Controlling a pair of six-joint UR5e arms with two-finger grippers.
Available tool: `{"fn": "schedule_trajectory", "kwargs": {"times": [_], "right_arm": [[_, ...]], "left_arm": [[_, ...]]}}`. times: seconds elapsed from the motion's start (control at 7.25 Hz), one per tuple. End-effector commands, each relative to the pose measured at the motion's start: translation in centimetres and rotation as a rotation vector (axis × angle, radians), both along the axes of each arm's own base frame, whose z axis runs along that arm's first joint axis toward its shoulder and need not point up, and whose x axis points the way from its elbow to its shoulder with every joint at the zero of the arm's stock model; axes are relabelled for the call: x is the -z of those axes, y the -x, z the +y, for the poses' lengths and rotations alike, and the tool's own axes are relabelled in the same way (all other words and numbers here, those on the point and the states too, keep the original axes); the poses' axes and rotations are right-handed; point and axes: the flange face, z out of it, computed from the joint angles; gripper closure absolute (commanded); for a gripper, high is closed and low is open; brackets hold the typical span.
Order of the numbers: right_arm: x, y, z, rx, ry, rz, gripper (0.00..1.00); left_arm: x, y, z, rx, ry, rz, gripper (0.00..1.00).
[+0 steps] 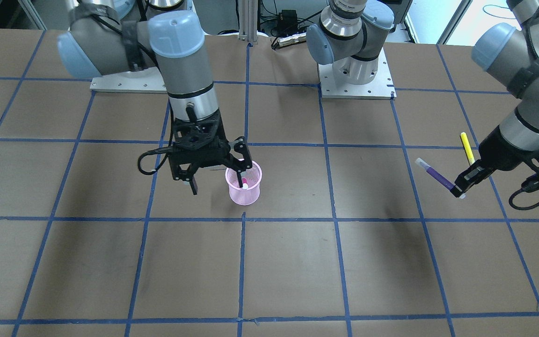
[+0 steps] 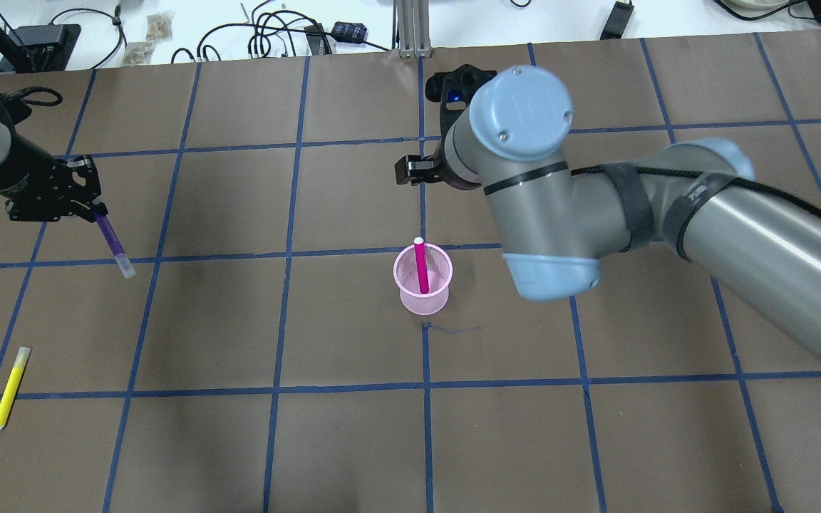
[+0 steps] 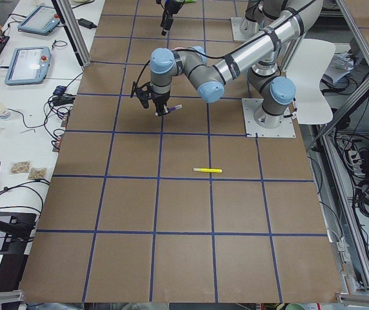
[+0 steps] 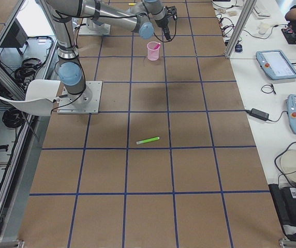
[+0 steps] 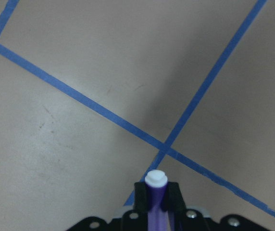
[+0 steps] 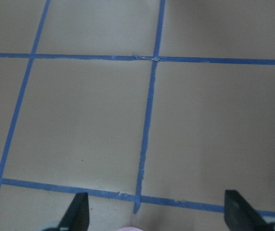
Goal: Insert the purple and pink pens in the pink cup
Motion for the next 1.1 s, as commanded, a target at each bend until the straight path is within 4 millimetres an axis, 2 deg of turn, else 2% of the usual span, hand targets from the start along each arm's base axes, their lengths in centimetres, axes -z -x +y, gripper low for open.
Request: {"fn": "schedule_trajectory", "kwargs": {"times": [0.0, 0.14, 0.28, 0.41, 0.55, 0.69, 0.83, 0.97], "right_arm": [[-6.7, 9.8, -3.9, 0.092, -0.227, 0.065, 0.0], [-7.6, 13.2, -4.4, 0.142, -0.302, 0.08, 0.0], [-7.2, 15.2, -4.0, 0.175, -0.371, 0.08, 0.0], [-7.5, 16.1, -3.5, 0.189, -0.398, 0.085, 0.0], [-7.6, 17.0, -2.5, 0.202, -0.461, 0.114, 0.0], [-7.4, 16.9, -2.2, 0.2, -0.478, 0.116, 0.0], [-7.5, 16.8, -1.9, 0.202, -0.475, 0.115, 0.0], [-6.9, 17.0, -2.0, 0.203, -0.486, 0.111, 0.0]], "left_arm": [[-4.0, 9.1, 0.5, 0.036, 0.072, 0.004, 1.0], [-5.8, 14.1, 1.0, 0.075, 0.128, -0.008, 1.0], [-7.9, 18.3, 1.7, 0.094, 0.215, -0.009, 1.0], [-9.6, 22.3, 2.9, 0.141, 0.284, -0.016, 1.0], [-10.5, 26.2, 4.5, 0.2, 0.327, -0.104, 1.0], [-11.1, 30.5, 6.0, 0.271, 0.412, -0.167, 1.0], [-10.6, 34.3, 7.6, 0.305, 0.446, -0.19, 1.0], [-10.0, 37.2, 9.3, 0.259, 0.459, -0.202, 1.0]]}}
